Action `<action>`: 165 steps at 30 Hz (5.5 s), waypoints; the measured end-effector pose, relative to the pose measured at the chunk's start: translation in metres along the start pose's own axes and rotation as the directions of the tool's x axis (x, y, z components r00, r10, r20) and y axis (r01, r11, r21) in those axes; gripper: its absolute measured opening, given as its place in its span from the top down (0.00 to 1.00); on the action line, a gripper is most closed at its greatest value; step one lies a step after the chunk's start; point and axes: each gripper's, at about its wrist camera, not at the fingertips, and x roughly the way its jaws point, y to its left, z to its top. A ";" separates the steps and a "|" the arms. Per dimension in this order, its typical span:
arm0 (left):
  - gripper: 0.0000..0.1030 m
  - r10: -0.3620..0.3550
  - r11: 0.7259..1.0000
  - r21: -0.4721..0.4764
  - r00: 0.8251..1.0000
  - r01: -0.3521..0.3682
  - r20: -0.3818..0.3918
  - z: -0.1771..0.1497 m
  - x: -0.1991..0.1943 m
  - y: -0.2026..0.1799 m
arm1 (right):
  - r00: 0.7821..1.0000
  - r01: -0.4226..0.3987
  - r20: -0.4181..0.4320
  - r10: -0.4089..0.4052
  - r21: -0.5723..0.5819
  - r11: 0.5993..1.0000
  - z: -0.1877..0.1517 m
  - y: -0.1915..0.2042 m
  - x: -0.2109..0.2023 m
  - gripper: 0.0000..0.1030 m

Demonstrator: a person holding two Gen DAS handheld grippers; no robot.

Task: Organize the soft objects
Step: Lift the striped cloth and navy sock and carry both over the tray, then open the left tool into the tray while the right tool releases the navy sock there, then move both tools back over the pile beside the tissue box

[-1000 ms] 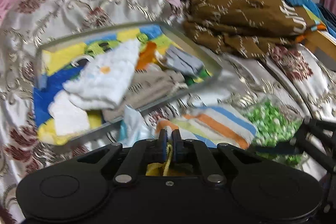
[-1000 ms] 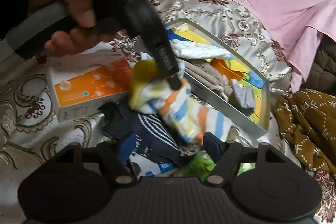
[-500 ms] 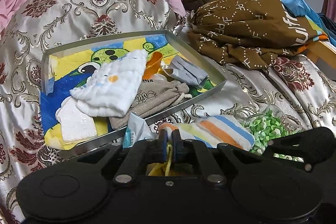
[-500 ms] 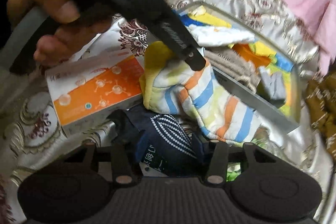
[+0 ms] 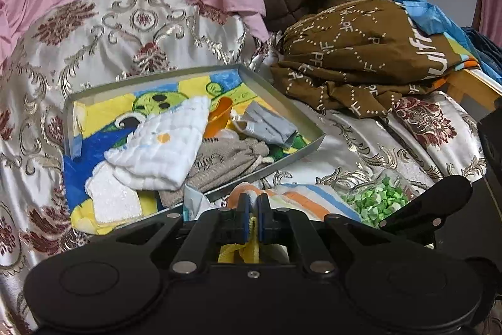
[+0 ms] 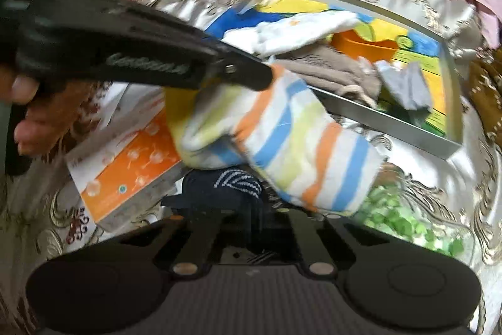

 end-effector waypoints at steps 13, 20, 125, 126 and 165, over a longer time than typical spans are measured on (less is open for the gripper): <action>0.96 0.052 0.999 0.003 0.986 -0.053 0.160 0.046 -0.043 -0.002 | 0.970 0.120 0.225 -0.096 -0.095 0.988 0.008 0.032 -0.079 0.97; 0.96 0.102 0.995 -0.022 0.957 -0.099 0.272 0.093 -0.052 0.014 | 0.938 0.203 0.305 -0.166 -0.094 0.975 0.061 0.009 -0.114 0.97; 0.01 0.363 0.926 -0.161 0.922 -0.341 0.134 -0.139 -0.110 -0.067 | 0.838 0.284 0.280 -0.468 0.509 0.813 -0.119 0.042 -0.103 0.00; 0.01 0.361 0.927 -0.155 0.924 -0.340 0.129 -0.140 -0.109 -0.069 | 0.841 0.284 0.274 -0.467 0.511 0.811 -0.121 0.042 -0.101 0.00; 0.01 0.346 0.938 -0.055 0.928 -0.341 0.139 -0.145 -0.116 -0.051 | 0.853 0.298 0.330 -0.405 0.330 0.896 -0.126 0.071 -0.071 0.00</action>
